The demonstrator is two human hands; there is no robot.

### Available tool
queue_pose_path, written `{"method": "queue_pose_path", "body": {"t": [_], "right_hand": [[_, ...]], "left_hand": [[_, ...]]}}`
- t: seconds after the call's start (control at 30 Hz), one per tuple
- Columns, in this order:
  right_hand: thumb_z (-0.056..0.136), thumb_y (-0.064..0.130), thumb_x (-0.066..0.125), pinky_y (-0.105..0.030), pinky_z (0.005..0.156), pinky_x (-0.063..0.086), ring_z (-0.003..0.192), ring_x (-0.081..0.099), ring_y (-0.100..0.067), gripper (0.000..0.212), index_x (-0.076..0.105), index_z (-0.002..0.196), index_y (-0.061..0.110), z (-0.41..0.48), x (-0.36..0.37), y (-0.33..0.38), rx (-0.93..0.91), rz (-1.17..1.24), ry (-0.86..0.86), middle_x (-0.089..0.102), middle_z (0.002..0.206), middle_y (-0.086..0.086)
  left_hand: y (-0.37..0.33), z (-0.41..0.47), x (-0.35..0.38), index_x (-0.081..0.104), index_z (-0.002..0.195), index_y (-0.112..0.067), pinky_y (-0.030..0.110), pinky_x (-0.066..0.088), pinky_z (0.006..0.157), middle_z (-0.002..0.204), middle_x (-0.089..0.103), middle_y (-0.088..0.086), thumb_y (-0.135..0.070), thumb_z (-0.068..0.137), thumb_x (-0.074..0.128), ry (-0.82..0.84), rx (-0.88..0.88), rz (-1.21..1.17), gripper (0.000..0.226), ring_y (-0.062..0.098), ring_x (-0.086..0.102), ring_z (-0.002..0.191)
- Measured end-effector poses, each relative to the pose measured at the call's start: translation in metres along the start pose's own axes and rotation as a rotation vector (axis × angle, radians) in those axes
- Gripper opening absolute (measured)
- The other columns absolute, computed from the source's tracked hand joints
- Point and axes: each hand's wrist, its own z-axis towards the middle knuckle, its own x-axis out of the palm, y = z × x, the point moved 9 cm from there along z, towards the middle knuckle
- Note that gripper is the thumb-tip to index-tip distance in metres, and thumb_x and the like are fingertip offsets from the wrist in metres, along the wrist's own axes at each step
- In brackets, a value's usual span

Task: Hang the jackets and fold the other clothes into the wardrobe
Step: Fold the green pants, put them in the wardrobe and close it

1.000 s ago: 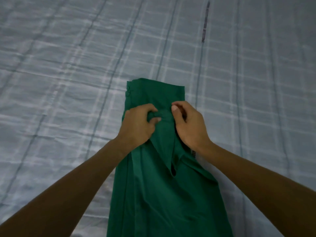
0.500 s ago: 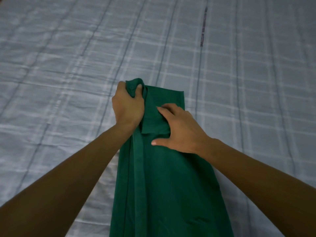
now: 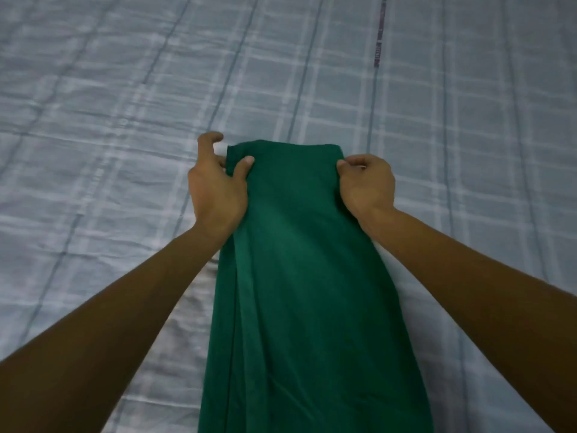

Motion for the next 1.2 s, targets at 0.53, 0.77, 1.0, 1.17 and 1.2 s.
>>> {"method": "queue_pose_path", "body": {"t": [0.53, 0.77, 1.0, 1.17, 1.2], "right_hand": [[0.089, 0.010, 0.053, -0.043, 0.093, 0.042, 0.106, 0.050, -0.018, 0.032, 0.058, 0.120, 0.012, -0.225, -0.053, -0.039, -0.571, -0.198, 0.071, 0.054, 0.114, -0.007], [0.087, 0.012, 0.058, -0.045, 0.094, 0.042, 0.109, 0.053, -0.026, 0.032, 0.059, 0.119, 0.011, -0.349, -0.079, -0.104, -0.563, -0.356, 0.234, 0.056, 0.115, -0.009], [0.093, 0.025, 0.052, -0.049, 0.108, 0.030, 0.132, 0.037, -0.032, 0.040, 0.052, 0.130, 0.010, -0.433, -0.093, -0.150, -0.568, -0.617, 0.330, 0.049, 0.135, -0.016], [0.095, 0.041, 0.032, -0.048, 0.115, 0.019, 0.139, 0.028, -0.033, 0.053, 0.041, 0.140, 0.014, -0.470, -0.077, -0.155, -0.655, -0.750, 0.399, 0.038, 0.146, -0.018], [0.095, 0.044, 0.029, -0.050, 0.115, 0.017, 0.139, 0.026, -0.033, 0.056, 0.039, 0.141, 0.015, -0.478, -0.070, -0.158, -0.661, -0.807, 0.427, 0.035, 0.148, -0.018]], "left_hand": [[0.021, -0.220, -0.028, 0.052, 0.117, -0.009, 0.044, 0.027, 0.095, 0.126, 0.040, 0.018, -0.026, 0.084, 0.062, 0.252, 0.172, 0.571, 0.038, 0.035, 0.036, 0.117], [0.054, -0.361, -0.070, 0.042, 0.123, -0.004, 0.042, 0.042, 0.084, 0.113, 0.059, 0.019, -0.035, 0.090, 0.054, 0.393, -0.163, 0.627, 0.047, 0.039, 0.055, 0.103], [0.066, -0.427, -0.099, 0.056, 0.105, -0.002, 0.026, 0.039, 0.068, 0.104, 0.064, 0.018, -0.029, 0.093, 0.054, 0.430, -0.326, 0.420, 0.030, 0.032, 0.059, 0.090], [0.067, -0.421, -0.144, 0.056, 0.109, -0.005, 0.025, 0.039, 0.069, 0.097, 0.064, 0.011, -0.025, 0.096, 0.050, 0.180, -0.279, 0.267, 0.025, 0.025, 0.057, 0.086], [0.073, -0.426, -0.149, 0.055, 0.108, -0.006, 0.026, 0.038, 0.066, 0.091, 0.063, 0.010, -0.027, 0.096, 0.051, 0.182, -0.292, 0.287, 0.025, 0.026, 0.057, 0.082]]}}
